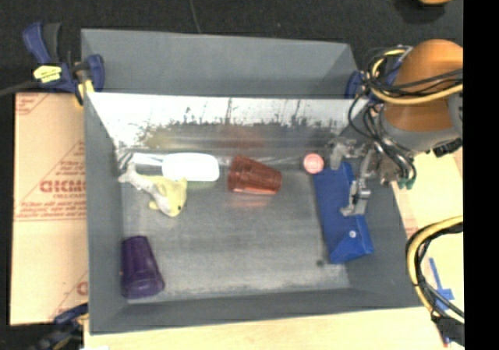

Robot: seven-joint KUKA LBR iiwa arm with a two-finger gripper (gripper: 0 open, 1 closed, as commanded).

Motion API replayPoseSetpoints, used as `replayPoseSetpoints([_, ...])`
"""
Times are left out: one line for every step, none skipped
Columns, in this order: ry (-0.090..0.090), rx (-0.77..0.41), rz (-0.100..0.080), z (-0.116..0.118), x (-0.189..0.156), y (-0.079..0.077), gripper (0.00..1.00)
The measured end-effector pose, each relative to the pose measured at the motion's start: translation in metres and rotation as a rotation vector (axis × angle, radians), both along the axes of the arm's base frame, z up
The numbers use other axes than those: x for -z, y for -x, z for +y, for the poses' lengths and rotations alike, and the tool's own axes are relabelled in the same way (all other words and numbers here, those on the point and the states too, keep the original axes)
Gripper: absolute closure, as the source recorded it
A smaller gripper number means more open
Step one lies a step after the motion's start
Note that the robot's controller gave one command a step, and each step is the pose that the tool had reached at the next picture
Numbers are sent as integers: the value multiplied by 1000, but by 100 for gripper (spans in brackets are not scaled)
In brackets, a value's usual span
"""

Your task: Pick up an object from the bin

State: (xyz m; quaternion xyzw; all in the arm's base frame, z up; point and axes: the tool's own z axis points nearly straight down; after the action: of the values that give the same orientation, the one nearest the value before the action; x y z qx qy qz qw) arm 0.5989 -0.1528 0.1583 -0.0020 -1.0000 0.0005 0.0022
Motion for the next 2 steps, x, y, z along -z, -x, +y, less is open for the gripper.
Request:
replayPoseSetpoints([2,-4,-9,0,-5,-3,0])
replayPoseSetpoints([3,-70,-13,25,65,-49,0])
